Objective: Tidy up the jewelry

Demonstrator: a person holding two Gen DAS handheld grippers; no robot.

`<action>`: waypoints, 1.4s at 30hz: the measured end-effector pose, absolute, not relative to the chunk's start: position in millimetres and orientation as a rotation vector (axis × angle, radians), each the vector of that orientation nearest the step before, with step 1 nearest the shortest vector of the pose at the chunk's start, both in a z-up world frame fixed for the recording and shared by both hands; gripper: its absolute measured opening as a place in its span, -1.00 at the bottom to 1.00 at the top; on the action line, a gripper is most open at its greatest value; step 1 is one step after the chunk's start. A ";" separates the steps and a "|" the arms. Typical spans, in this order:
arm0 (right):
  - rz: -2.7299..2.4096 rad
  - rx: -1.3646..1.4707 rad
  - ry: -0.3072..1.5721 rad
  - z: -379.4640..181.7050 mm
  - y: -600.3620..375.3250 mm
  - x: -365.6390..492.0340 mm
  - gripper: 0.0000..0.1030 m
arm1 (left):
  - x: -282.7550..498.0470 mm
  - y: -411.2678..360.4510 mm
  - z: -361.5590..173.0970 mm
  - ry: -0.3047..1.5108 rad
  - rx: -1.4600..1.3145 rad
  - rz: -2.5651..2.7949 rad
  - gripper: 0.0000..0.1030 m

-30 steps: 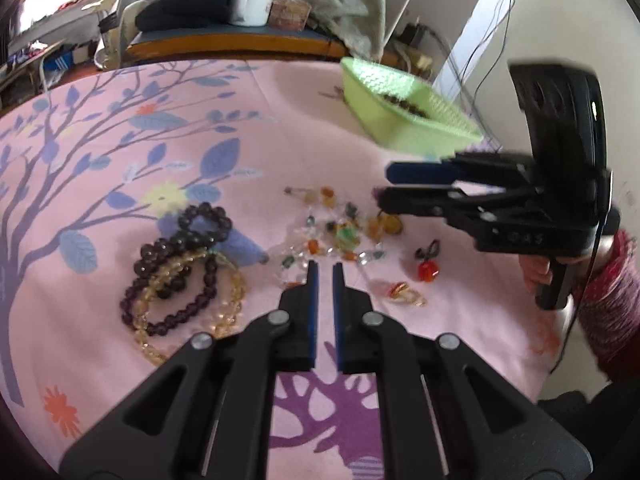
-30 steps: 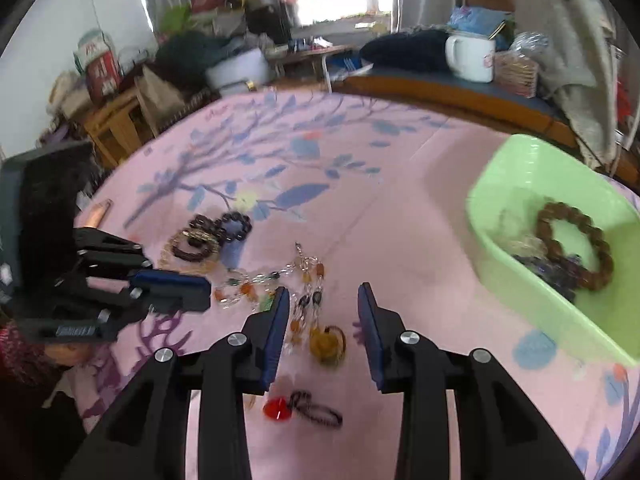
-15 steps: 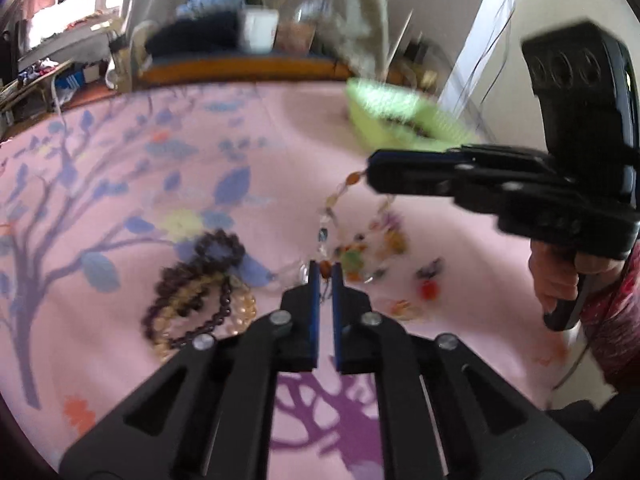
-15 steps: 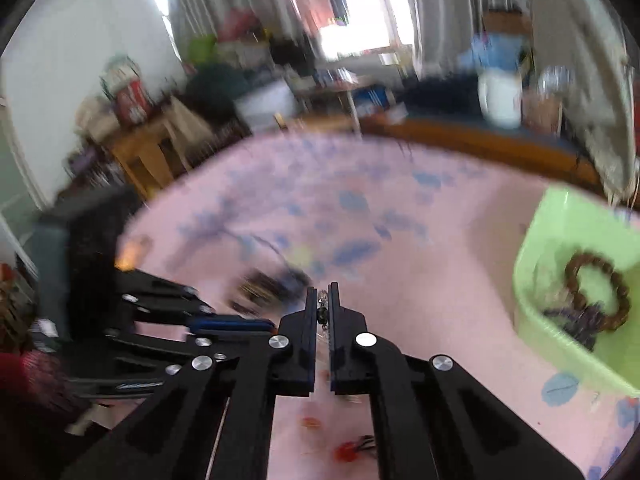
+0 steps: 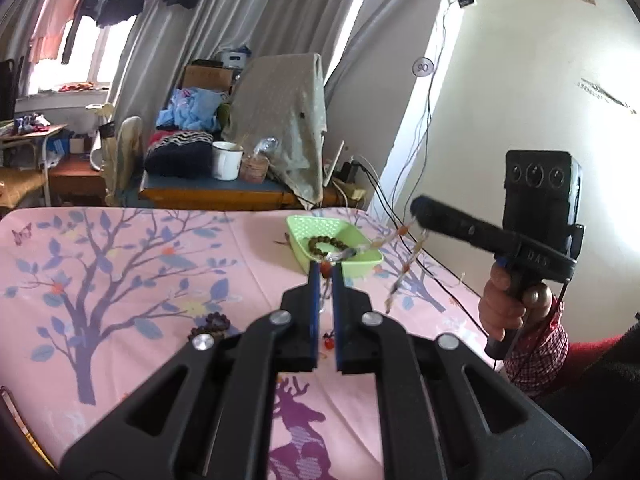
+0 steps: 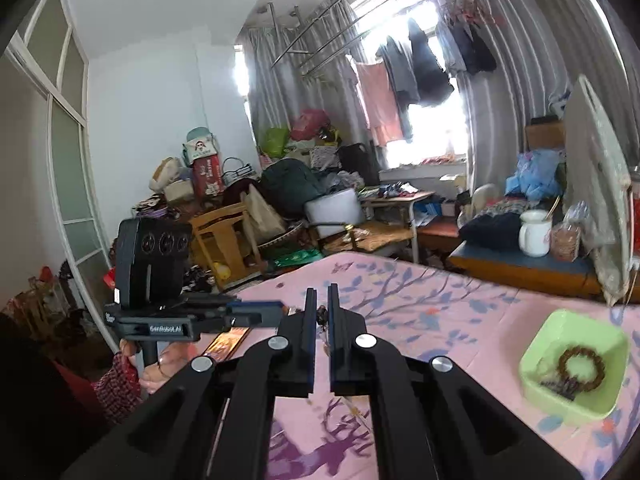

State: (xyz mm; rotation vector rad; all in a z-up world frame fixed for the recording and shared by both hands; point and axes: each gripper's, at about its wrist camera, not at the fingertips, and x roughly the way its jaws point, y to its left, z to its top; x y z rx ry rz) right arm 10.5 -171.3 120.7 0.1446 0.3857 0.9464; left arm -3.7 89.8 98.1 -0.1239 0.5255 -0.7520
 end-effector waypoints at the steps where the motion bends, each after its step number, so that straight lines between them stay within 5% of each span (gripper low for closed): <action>1: 0.954 0.149 0.404 113.0 -169.6 9.0 -1.00 | -5.6 88.7 93.2 0.537 -0.119 -0.752 -0.90; 14: 0.989 0.148 0.944 -46.5 -99.1 34.1 -1.00 | 6.8 104.3 -37.3 0.969 -0.063 -0.511 -0.88; 16: 0.993 0.112 0.911 -43.4 -98.6 28.5 -1.00 | 1.4 114.1 -35.9 0.960 -0.071 -0.496 -0.67; 17: 0.996 0.094 0.889 -40.3 -100.8 25.8 -1.00 | -1.5 120.6 -33.3 0.949 -0.082 -0.485 -0.39; 19: 0.984 0.069 0.869 -37.3 -105.0 21.6 -0.42 | -3.6 128.0 -32.3 0.931 -0.106 -0.479 0.07; 21: 0.965 0.024 0.858 -38.4 -105.7 18.2 -0.28 | -5.1 129.6 -29.8 0.923 -0.134 -0.504 0.09; 29: 0.964 -0.308 0.832 -56.2 -60.3 -3.5 -0.15 | 4.3 91.7 -44.1 0.948 -0.079 -0.602 0.09; 30: 0.960 -0.332 0.822 -56.2 -58.3 -4.2 -0.21 | 4.3 85.0 -49.0 0.953 -0.056 -0.607 0.02; 33: 0.985 -0.293 0.842 -54.6 -69.0 -0.9 -0.92 | 0.9 71.8 -57.4 0.939 0.015 -0.600 -0.31; 34: 0.986 -0.272 0.855 -54.3 -74.6 0.8 -1.00 | 0.3 69.7 -57.6 0.936 0.019 -0.608 -0.53; 37: 0.940 -0.220 0.862 -54.0 -95.6 2.6 -1.00 | 2.9 63.3 -61.8 0.961 -0.007 -0.654 -0.78; 42: 0.819 -0.135 0.869 -54.5 -139.8 0.2 -1.00 | 8.5 26.2 -64.8 1.000 -0.008 -0.768 -0.82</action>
